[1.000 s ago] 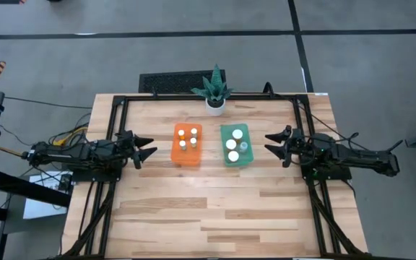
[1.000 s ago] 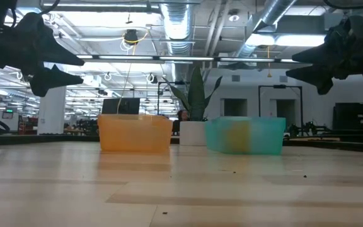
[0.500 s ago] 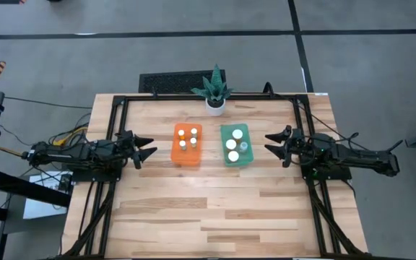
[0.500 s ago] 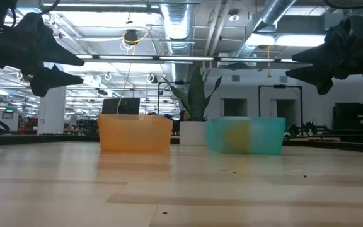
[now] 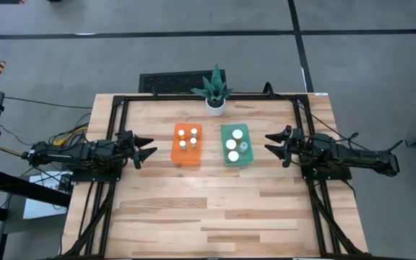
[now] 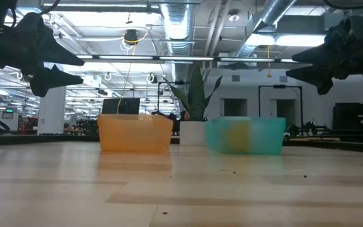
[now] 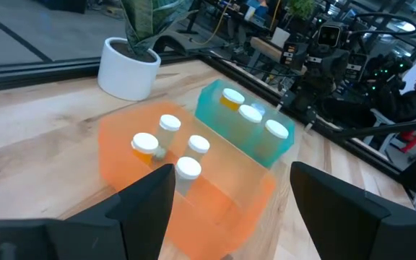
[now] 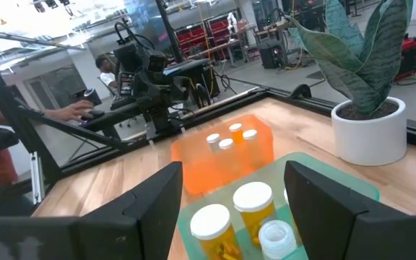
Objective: Pick and place medicine bottles into bin by pill shape (circle, oval)
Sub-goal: Return to Home Position
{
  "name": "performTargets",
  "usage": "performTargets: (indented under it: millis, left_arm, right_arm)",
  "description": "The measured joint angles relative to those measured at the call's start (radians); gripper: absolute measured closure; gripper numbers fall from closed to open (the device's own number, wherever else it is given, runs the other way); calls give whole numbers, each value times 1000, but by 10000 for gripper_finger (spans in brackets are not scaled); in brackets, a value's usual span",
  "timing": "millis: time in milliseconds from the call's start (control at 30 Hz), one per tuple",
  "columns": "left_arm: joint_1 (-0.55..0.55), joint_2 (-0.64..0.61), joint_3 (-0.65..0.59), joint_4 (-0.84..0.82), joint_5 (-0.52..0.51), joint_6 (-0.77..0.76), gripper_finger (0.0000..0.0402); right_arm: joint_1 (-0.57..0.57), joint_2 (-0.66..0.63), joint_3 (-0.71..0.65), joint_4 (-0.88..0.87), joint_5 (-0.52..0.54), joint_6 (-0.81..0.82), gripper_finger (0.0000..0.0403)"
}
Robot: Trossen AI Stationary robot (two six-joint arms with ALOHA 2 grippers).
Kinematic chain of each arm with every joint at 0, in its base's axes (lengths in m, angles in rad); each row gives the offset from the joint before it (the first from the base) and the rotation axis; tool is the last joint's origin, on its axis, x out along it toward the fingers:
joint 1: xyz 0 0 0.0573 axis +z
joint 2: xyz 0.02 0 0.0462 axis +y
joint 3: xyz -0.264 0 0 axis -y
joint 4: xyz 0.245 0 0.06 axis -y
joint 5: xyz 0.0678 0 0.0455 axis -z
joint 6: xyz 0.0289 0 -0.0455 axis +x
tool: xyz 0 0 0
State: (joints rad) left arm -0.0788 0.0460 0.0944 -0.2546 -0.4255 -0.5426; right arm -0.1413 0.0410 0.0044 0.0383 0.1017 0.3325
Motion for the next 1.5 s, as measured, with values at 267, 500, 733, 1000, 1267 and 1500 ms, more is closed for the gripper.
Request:
performTargets:
  millis: [267,500,733,1000,1267,1500]
  left_arm:
    - [0,0,0,0,0,0,133]
    - [0,0,0,0,0,0,133]
    - [0,0,-1,0,0,0,133]
    - [0,0,-1,-1,0,0,133]
    - [0,0,-1,-1,0,0,133]
    - [0,0,-1,-1,0,0,133]
  right_arm:
    - [0,0,0,0,0,0,148]
    - [0,0,0,0,0,0,148]
    - [0,0,0,0,0,0,148]
    - [0,0,0,0,0,0,148]
    - [0,0,0,0,0,0,148]
    - [0,0,0,0,0,0,148]
